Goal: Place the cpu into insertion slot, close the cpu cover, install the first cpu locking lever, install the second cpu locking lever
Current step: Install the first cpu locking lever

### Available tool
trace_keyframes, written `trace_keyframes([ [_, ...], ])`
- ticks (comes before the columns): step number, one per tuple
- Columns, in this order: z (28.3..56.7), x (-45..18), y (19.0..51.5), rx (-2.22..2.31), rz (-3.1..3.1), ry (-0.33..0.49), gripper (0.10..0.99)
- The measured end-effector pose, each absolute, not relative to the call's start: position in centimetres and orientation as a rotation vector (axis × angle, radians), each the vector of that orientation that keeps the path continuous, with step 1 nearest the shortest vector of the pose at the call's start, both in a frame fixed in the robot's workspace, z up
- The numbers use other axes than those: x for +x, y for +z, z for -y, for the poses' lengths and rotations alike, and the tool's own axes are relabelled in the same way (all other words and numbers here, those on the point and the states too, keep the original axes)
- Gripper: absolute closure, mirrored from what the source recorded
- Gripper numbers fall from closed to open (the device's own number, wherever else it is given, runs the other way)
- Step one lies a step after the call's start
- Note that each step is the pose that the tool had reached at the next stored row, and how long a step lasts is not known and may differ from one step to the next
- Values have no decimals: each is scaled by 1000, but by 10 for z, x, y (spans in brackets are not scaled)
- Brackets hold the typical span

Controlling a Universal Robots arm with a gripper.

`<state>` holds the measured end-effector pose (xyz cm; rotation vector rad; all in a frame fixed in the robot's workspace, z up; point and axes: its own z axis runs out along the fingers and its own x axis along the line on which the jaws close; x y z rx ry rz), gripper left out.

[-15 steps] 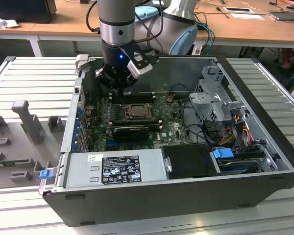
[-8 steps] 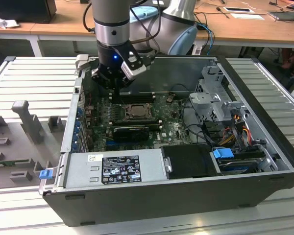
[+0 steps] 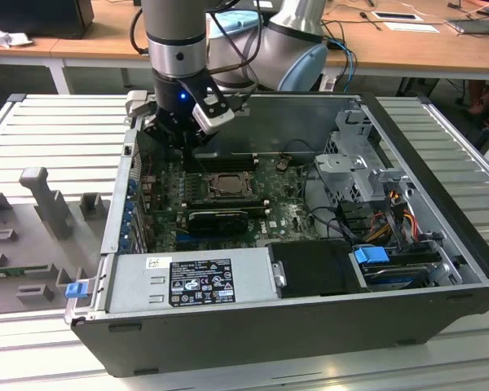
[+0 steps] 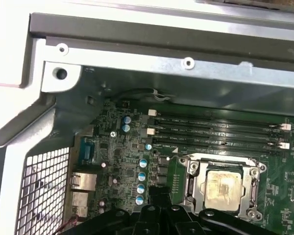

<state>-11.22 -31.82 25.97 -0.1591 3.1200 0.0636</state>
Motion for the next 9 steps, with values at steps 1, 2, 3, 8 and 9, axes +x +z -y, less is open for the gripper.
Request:
trace_keyframes([
  [1,317,-112,259,-159,-3120,63,980],
  [2,315,-113,259,-159,-3120,63,980],
  [3,313,-113,258,-159,-3120,63,980],
  [8,308,-115,256,-159,-3120,63,980],
  [9,307,-116,255,-159,-3120,63,980],
])
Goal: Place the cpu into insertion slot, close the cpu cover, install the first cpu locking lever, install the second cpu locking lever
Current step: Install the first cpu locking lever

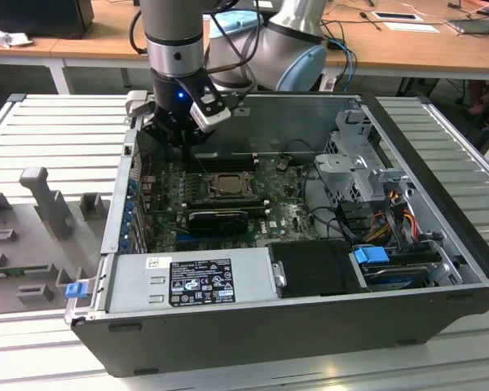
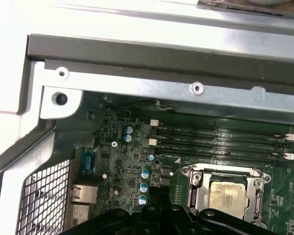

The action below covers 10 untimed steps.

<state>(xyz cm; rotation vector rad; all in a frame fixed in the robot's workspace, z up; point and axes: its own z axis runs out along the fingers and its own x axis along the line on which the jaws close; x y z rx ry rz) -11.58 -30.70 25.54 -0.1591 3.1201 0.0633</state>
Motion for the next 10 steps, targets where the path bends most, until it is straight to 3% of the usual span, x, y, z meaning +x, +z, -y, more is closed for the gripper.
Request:
trace_keyframes([
  [10,291,-117,253,-159,-3120,63,980],
])
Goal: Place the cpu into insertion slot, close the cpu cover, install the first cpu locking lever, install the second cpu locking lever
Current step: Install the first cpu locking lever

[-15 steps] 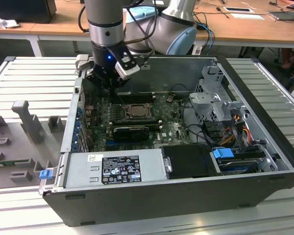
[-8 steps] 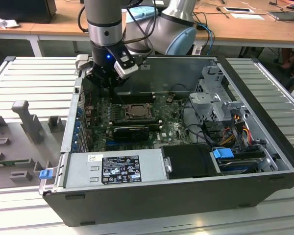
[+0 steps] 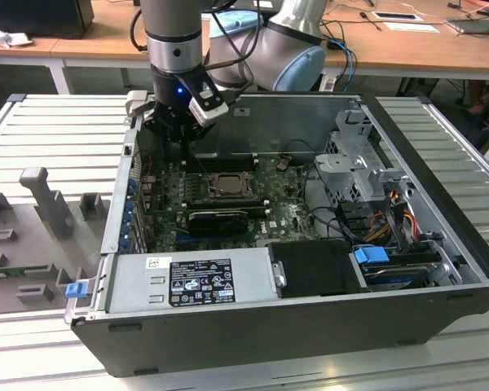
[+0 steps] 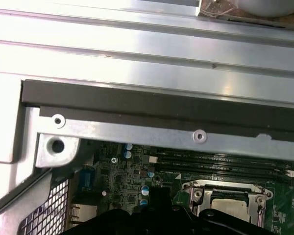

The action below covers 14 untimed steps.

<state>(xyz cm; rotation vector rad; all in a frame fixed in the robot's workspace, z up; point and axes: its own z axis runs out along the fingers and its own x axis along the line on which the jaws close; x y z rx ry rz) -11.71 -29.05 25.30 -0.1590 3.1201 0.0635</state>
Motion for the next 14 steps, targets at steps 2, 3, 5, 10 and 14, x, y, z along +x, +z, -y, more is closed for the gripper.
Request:
trace_keyframes([
  [2,289,-116,253,-159,-3120,63,980],
  [3,289,-116,253,-159,-3120,64,980],
  [5,289,-113,253,-159,-3120,64,980],
  [10,289,-109,253,-159,-3120,63,980],
  [14,289,-108,253,-159,-3120,63,980],
])
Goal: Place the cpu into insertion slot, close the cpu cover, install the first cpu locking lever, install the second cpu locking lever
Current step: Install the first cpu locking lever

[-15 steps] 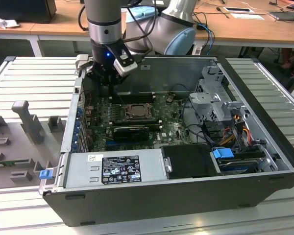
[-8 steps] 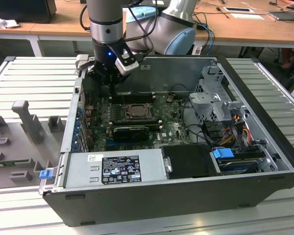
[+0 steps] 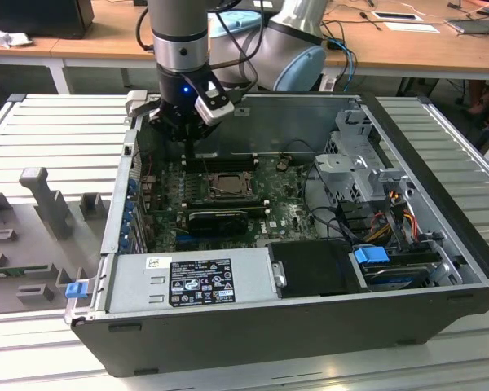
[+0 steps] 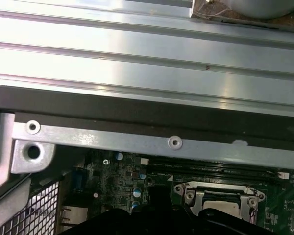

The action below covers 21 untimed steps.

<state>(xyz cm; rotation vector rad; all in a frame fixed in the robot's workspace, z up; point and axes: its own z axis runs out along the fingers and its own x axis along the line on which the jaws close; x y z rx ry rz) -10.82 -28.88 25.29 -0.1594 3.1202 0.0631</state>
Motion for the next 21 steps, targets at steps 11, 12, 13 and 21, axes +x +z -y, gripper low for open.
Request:
trace_keyframes([
  [11,289,-99,253,-159,-3120,62,980],
  [12,289,-98,253,-159,-3120,62,980],
  [13,289,-97,253,-159,-3120,62,980],
  [21,289,-79,252,-159,-3120,62,980],
])
